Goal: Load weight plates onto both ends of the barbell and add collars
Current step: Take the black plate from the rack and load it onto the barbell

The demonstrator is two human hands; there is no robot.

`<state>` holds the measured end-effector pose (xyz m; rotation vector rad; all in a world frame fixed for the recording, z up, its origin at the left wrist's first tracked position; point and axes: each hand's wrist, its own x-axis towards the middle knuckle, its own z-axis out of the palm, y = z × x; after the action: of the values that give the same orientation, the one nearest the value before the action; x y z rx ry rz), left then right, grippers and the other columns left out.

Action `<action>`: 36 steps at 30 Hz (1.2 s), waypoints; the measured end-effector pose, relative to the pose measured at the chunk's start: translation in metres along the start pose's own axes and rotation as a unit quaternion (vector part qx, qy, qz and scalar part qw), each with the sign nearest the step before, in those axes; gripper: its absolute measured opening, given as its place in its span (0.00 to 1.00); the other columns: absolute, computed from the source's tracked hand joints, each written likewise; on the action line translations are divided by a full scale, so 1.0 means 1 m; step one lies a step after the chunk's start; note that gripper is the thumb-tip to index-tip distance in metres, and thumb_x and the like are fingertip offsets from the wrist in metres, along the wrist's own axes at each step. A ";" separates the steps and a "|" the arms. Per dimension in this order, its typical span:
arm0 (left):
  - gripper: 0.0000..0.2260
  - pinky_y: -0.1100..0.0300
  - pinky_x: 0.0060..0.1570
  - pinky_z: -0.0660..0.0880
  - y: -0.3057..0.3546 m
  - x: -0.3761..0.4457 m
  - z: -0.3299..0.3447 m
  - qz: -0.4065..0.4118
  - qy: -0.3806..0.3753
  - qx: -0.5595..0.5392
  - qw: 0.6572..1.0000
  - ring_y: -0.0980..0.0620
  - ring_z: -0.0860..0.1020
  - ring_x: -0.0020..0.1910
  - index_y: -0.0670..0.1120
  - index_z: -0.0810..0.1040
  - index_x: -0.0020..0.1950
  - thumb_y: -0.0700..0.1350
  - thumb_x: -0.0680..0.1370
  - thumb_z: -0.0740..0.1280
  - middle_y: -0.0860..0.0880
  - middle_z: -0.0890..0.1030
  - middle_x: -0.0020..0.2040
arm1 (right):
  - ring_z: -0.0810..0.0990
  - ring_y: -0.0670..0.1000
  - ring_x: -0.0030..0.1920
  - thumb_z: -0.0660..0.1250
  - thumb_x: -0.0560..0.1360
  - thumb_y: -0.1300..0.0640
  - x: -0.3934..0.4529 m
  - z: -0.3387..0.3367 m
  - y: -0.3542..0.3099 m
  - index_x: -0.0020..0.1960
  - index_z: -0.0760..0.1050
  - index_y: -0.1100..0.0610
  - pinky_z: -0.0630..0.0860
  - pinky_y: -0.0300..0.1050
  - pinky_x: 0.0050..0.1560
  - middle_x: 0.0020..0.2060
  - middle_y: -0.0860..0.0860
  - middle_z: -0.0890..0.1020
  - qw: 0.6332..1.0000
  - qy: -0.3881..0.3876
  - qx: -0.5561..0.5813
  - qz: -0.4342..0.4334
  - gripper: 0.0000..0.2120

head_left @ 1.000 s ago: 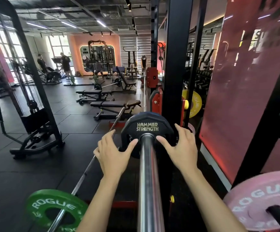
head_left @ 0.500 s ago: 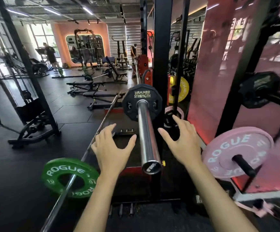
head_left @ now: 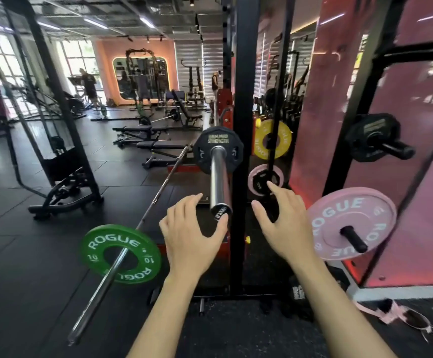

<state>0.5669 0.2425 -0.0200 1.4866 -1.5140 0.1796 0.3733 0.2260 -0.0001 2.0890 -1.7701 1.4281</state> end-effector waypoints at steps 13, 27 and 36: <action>0.28 0.51 0.61 0.65 0.238 -0.089 0.101 0.111 -0.111 -0.111 0.981 0.49 0.70 0.63 0.51 0.72 0.68 0.65 0.74 0.62 0.53 0.74 0.64 | 0.74 0.57 0.59 0.65 0.76 0.43 -0.079 -0.227 0.165 0.69 0.71 0.56 0.71 0.51 0.56 0.57 0.53 0.79 0.977 0.092 -0.143 0.129 0.26; 0.27 0.43 0.64 0.68 0.344 -0.122 0.186 0.120 -0.156 -0.105 0.975 0.49 0.70 0.64 0.53 0.73 0.66 0.68 0.74 0.61 0.53 0.75 0.63 | 0.72 0.53 0.61 0.60 0.78 0.38 -0.092 -0.317 0.260 0.72 0.68 0.53 0.71 0.51 0.59 0.62 0.51 0.76 0.945 0.124 -0.249 0.174 0.28; 0.32 0.45 0.63 0.68 0.324 -0.055 0.264 0.093 -0.172 -0.093 0.976 0.49 0.70 0.64 0.52 0.72 0.68 0.70 0.73 0.55 0.52 0.75 0.64 | 0.71 0.52 0.63 0.58 0.78 0.37 -0.011 -0.256 0.305 0.72 0.68 0.54 0.69 0.49 0.61 0.63 0.51 0.76 0.954 0.100 -0.222 0.178 0.30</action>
<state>0.1504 0.1791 -0.0331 1.2711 -1.8933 -0.1161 -0.0219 0.2747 -0.0116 1.4105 -2.2013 1.1079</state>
